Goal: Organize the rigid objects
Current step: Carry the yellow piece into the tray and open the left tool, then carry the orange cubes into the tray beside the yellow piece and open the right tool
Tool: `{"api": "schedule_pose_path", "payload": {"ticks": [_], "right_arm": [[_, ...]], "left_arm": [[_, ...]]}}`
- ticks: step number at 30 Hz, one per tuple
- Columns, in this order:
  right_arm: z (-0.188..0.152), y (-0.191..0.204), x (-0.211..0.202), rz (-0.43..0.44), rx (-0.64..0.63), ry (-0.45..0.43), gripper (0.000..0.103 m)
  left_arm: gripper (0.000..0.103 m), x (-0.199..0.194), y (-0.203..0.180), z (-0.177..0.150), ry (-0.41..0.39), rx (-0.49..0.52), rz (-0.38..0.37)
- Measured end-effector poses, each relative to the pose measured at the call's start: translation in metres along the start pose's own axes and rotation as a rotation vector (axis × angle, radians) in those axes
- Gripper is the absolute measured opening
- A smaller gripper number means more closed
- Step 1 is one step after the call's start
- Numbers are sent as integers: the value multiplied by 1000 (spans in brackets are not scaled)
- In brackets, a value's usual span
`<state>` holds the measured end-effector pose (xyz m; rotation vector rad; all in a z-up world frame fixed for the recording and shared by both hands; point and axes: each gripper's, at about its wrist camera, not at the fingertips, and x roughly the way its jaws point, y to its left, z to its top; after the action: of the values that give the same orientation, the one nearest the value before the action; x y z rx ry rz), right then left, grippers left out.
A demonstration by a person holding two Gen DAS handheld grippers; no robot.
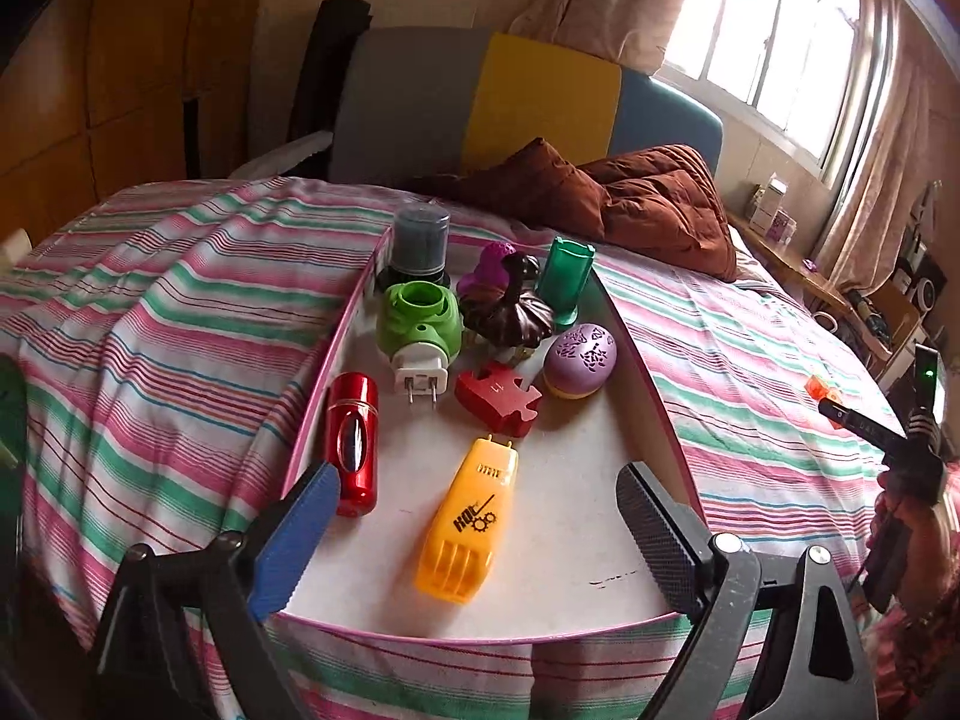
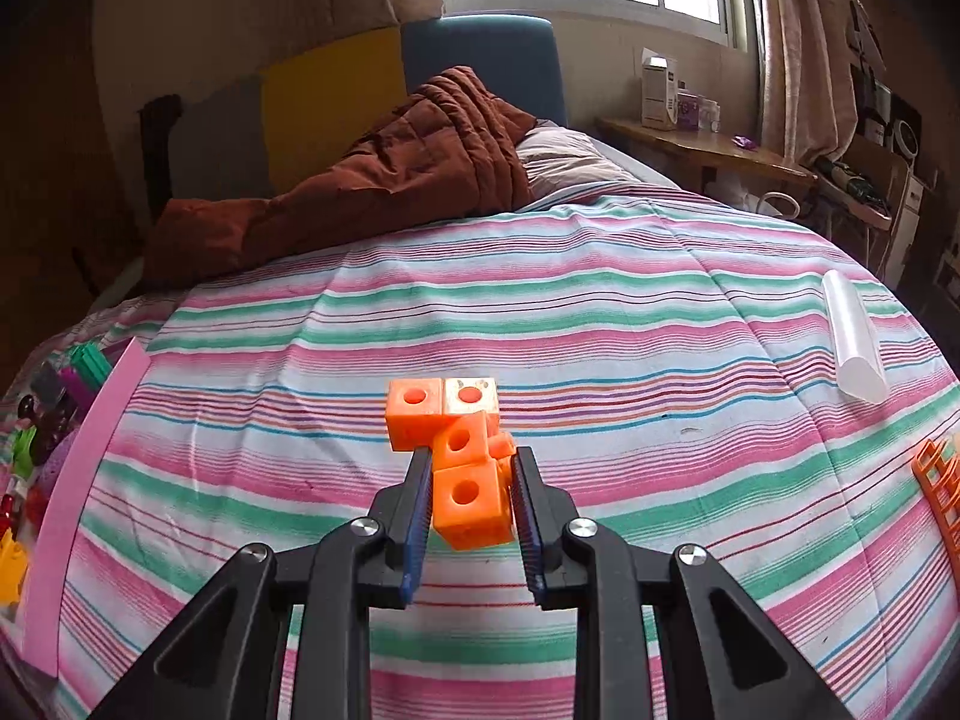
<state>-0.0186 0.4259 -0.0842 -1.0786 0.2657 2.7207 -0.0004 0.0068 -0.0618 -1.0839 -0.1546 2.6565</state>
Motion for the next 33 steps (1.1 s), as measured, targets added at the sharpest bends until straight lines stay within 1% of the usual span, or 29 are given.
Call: {"api": "schedule_pose_path", "payload": {"ticks": [4, 6, 12, 18, 22, 26, 28, 33], "right_arm": [[-8, 23, -12, 50, -38, 19, 25], [-13, 36, -18, 85, -47, 27, 25], [-24, 81, -42, 205, -83, 46, 25], [-28, 135, -58, 355, -105, 79, 25], [-35, 178, -68, 426, -168, 97, 25], [-41, 214, -73, 461, -206, 117, 25], [-44, 229, -75, 462, -227, 123, 25], [-46, 251, -77, 457, -241, 142, 25]], "left_arm": [[98, 1, -3, 1, 13, 5, 34], [103, 0, -5, 1, 9, 13, 50], [103, -9, -6, 5, -27, 38, 95], [103, -21, -4, 6, -69, 44, 154], [103, -28, 2, 5, -81, 29, 177], [103, -36, 13, 5, -99, -6, 190], [103, -37, 17, 6, -100, -20, 201], [103, -42, 26, 4, -99, -41, 227]]}}
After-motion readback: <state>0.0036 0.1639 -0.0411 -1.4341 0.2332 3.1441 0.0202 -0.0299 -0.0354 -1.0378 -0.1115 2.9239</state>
